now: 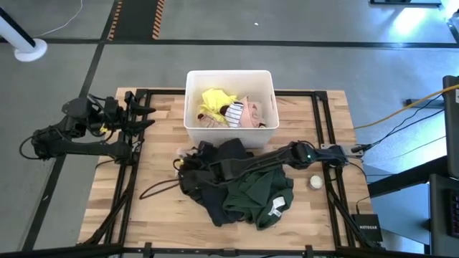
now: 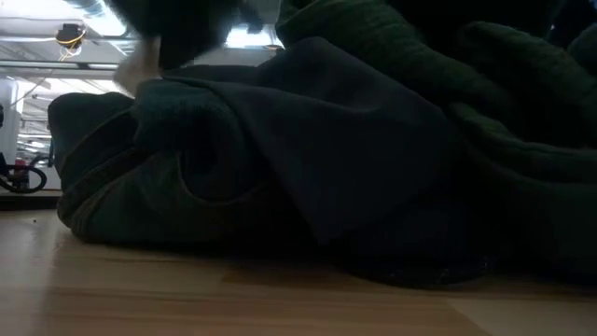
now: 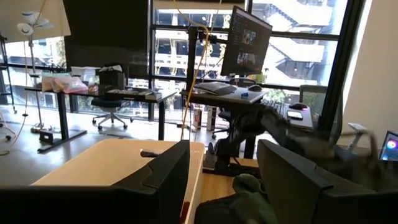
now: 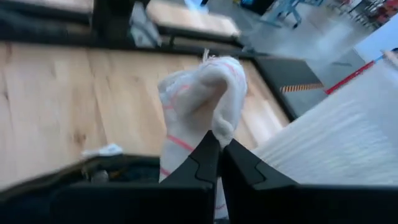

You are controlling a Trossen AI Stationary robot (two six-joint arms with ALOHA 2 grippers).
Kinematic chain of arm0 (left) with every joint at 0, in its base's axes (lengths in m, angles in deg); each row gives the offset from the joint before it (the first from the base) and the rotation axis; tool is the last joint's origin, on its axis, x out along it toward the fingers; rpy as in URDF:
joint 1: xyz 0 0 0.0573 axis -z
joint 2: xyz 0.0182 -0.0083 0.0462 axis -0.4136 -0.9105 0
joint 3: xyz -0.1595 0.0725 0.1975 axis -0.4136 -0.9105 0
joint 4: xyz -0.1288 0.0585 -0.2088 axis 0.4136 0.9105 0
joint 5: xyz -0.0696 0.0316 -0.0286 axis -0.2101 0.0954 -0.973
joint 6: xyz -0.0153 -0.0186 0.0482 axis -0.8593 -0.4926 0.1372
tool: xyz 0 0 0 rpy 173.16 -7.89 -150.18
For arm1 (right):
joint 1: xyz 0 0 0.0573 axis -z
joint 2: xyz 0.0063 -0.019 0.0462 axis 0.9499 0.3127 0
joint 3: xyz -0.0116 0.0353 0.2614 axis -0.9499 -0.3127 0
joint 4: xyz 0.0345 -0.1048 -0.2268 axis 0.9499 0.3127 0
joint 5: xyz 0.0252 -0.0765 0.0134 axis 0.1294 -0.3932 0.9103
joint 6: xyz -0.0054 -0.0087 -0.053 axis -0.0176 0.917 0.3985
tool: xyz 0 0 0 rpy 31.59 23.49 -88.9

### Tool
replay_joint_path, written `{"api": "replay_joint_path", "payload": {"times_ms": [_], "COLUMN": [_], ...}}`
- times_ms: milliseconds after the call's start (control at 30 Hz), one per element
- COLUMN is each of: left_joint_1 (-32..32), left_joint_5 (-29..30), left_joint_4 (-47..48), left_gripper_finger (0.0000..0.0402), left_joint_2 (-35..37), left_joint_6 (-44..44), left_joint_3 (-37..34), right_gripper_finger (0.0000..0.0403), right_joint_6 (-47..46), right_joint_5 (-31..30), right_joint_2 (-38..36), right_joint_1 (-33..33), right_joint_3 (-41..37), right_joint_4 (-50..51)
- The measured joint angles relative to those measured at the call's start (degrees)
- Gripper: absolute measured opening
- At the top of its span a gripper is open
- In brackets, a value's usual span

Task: Sort clothes
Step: Put the red sock into the white bin

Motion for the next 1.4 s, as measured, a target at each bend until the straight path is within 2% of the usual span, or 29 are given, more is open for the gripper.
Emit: {"api": "replay_joint_path", "payload": {"times_ms": [333, 600, 767, 900, 1200, 1333, 1400], "left_joint_1": [-0.02, 0.00, 0.00, -0.01, 0.00, -0.02, 0.00], "left_joint_5": [0.02, 0.00, 0.00, 0.00, 0.00, 0.00, 0.00], "left_joint_4": [0.12, 0.22, 0.27, 0.32, 0.78, 0.76, 0.72], "left_gripper_finger": [0.0182, 0.0182, 0.0182, 0.0182, 0.0182, 0.0182, 0.0182], "left_joint_2": [-0.02, 0.00, 0.00, 0.00, 0.00, -0.02, 0.00], "left_joint_6": [0.00, 0.00, 0.00, -0.02, -0.02, -0.02, -0.02], "left_joint_3": [0.00, 0.00, 0.00, 0.00, 0.00, 0.00, 0.00], "right_gripper_finger": [0.0015, 0.0018, 0.0018, 0.0018, 0.0019, 0.0019, 0.0019], "right_joint_6": [-0.04, -0.08, -0.99, -6.60, -25.77, -30.62, -31.57], "right_joint_5": [-4.64, -10.67, -11.27, -11.24, -4.56, -1.63, 2.18], "right_joint_2": [-10.17, -18.46, -22.31, -23.69, -23.82, -23.82, -23.82], "right_joint_1": [-0.64, 2.03, 5.23, 8.24, 14.82, 16.26, 16.84], "right_joint_3": [0.04, 0.11, 0.11, 0.13, -2.06, -4.15, -4.70], "right_joint_4": [0.17, 1.12, 4.59, 11.12, 34.63, 36.56, 36.54]}}
